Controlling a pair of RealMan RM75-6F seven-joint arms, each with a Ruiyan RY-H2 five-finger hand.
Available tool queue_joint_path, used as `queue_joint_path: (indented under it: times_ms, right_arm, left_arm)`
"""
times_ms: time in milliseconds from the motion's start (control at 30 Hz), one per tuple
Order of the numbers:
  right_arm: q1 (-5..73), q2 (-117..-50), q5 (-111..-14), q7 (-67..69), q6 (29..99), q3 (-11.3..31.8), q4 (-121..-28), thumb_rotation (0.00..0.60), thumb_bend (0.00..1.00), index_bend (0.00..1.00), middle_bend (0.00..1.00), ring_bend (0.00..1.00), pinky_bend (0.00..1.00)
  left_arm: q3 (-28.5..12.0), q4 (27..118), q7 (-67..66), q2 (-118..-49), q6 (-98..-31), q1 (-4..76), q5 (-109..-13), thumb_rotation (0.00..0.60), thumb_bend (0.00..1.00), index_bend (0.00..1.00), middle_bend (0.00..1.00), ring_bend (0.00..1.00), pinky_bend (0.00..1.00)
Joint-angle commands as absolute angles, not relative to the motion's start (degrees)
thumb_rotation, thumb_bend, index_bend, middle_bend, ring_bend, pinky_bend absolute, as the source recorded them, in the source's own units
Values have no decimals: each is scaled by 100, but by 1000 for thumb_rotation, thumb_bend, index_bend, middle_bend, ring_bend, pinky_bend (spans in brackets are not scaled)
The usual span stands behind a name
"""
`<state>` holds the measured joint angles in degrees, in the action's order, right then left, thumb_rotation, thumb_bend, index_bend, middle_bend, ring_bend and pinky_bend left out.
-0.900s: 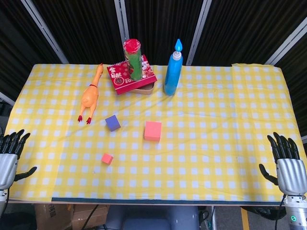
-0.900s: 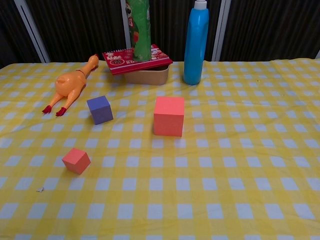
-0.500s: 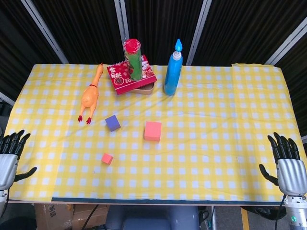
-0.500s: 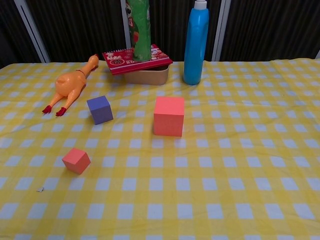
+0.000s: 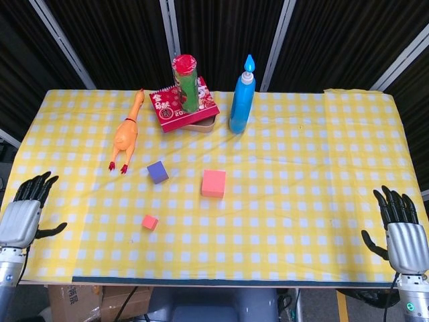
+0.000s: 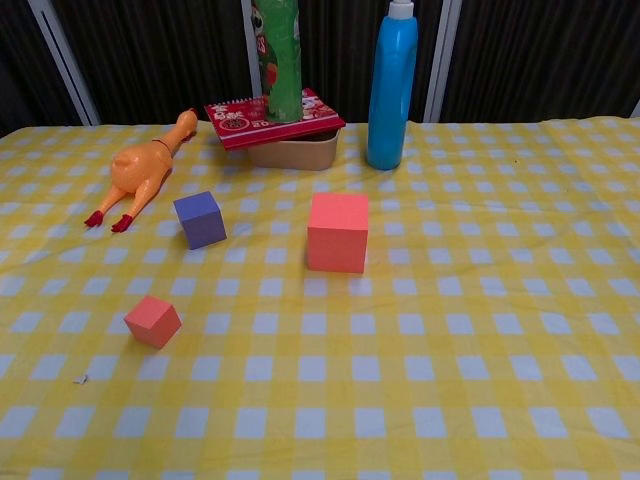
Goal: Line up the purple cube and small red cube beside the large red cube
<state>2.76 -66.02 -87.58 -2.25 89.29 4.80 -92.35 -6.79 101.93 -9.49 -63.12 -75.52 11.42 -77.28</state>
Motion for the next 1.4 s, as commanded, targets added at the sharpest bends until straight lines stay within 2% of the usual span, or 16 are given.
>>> queue_joint_path:
  times_ms: [33,167,300,467,667,1133,1400]
  right_arm:
    - [273,-6582,-8730,-158,8911,483,-9251,600,368,0,0,0,36]
    - [275,-6540,-8689,-51,8875,490,-9268,600,367,0,0,0,36]
    - [283,-6521,-8646,15,8835,502,-9291,600,367,0,0,0,36]
    - [295,-6487,-8571,95,8786,531,-9330,600,367,0,0,0,36]
    - [300,-6474,-8555,127,8767,535,-9350,600,367,0,0,0,36]
    - [308,-6438,-8423,225,8721,596,-9395,600,367,0,0,0,36]
    - [310,-6423,-8436,255,8711,588,-9408,600,367,0,0,0,36]
  left_arm:
    - [-1178,10414,-1779,-6303,-6853,1876,-7062,600,219,80,0,0,34]
    - [-1368,10081,-2450,-6441,-6263,2537,-6858,600,225,82,0,0,35]
    - [-1325,9233,-2726,-6650,-5664,3177,-7318,600,225,90,0,0,35]
    - [-1076,8066,-2360,-6948,-4925,3833,-8072,600,223,123,0,0,35]
    - [-909,7174,-1725,-7372,-4337,4407,-8465,600,214,124,0,0,35]
    - [-496,5993,-1138,-8188,-3874,5172,-9066,600,209,120,0,0,35]
    - [-470,5621,-1018,-8549,-3761,5374,-8983,600,216,115,0,0,35]
